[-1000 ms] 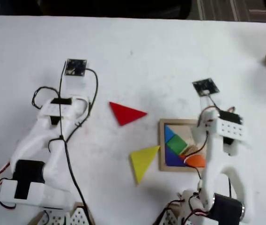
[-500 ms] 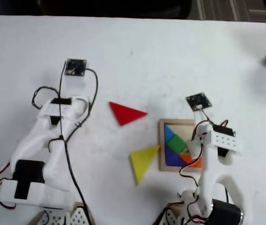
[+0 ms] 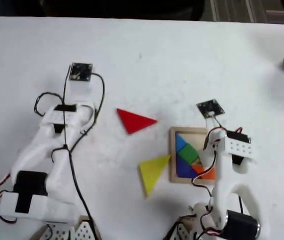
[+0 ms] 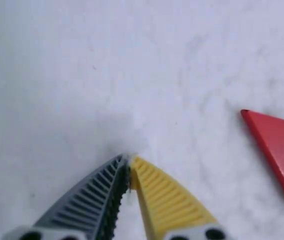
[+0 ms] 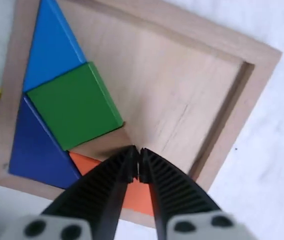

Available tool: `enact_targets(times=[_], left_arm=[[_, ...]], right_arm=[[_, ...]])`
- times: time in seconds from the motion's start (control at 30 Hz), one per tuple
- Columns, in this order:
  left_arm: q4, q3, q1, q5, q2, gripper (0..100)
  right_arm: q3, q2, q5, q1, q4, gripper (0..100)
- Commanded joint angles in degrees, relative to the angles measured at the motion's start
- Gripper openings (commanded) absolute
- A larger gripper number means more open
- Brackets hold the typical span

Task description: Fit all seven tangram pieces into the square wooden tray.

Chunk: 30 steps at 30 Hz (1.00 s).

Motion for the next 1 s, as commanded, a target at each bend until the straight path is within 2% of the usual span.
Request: enact_targets(times=[0.0, 0.1, 0.2, 0.27, 0.4, 0.47, 0.73, 0.97], left_arm=[[-1.4, 0.9, 1.1, -0.5, -4.4, 2], [-2.3, 2.5, 2.3, -0.8, -5.8, 2], [-1.2, 1.1, 5.7, -10.1, -7.7, 5], [0.0, -0.5, 8.6, -15.6, -8.8, 11], [1.6, -4.4, 12.6, -17.7, -9.0, 27], [3.2, -6.8, 14.1, -20.2, -8.9, 31], [12.3, -17.3, 22.9, -42.8, -0.3, 32], [16.8, -29.3, 21.8, -53.1, 14.3, 32]], right_arm=[[-2.2, -1.3, -6.9, 2.2, 1.8, 1.8], [-0.3, -0.8, -12.0, 2.4, -3.0, 1.8], [1.5, -1.1, -11.2, 3.6, -4.6, 1.8], [1.7, -0.9, -11.1, 4.4, -4.9, 1.8], [1.7, -0.9, -10.8, 4.9, -5.0, 1.8], [1.7, -0.8, -10.7, 5.0, -5.0, 1.8], [1.7, -0.8, -8.8, 4.9, -5.0, 1.8], [1.8, -0.8, -8.7, 4.7, -5.0, 1.8]])
